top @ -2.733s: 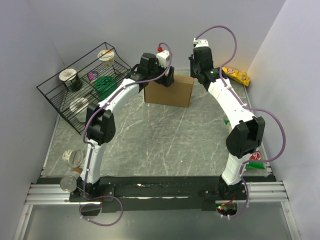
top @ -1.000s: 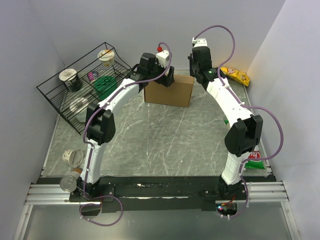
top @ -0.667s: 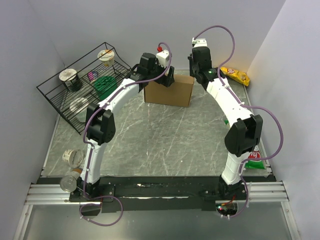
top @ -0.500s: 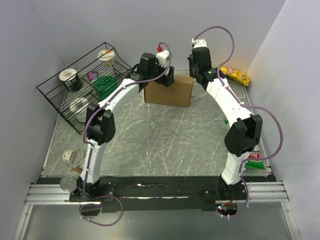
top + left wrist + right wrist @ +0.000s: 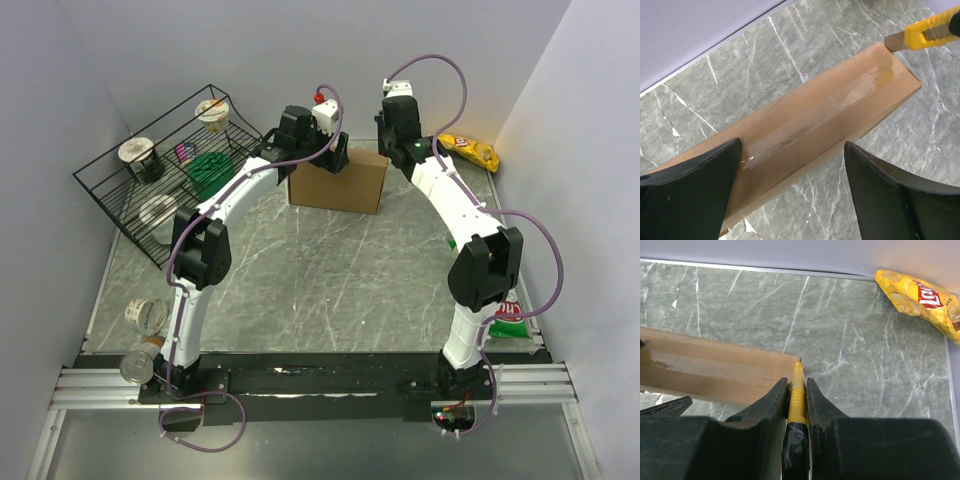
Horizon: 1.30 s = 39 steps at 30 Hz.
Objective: Unpack the express box
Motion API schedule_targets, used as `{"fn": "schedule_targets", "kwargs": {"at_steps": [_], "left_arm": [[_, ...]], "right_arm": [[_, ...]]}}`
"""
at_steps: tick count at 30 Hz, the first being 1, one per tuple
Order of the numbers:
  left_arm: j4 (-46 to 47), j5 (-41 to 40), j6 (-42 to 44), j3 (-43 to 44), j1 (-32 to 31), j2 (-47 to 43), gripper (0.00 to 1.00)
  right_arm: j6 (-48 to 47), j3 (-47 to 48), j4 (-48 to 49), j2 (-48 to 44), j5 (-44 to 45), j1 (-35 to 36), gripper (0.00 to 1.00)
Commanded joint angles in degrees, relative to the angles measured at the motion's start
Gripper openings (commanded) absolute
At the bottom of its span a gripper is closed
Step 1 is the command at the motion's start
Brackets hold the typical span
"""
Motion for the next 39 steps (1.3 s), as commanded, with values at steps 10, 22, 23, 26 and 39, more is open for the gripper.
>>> {"fn": "schedule_targets", "kwargs": {"at_steps": [10,22,23,26,39], "left_arm": [[-11.2,-0.3,-3.2,-0.6,0.2,5.7,0.90],[-10.6,-1.0,-3.2,0.0,0.0,6.3,0.91],[-10.6,-1.2,-3.2,-0.1,-0.1,6.3,0.91],[-10.5,-2.1,-3.3,-0.6,-0.4,6.1,0.90],[-12.5,0.9,-5.4,-0.7,-1.0,-1.2,0.89]], "right_arm": [[8.3,-3.0,-11.5,-3.6,-5.2,0.4,0.00],[9.2,-4.4,-17.5,-7.6,-9.6,0.3,0.00],[9.6,-3.2,-19.1,-7.7,-10.2,0.2,0.00],[11.4,-0.1,-21.8,-7.4,-11.4,-0.1,0.00],[9.9,13.3,-21.8,-1.1,-11.1,-1.3,0.00]]}}
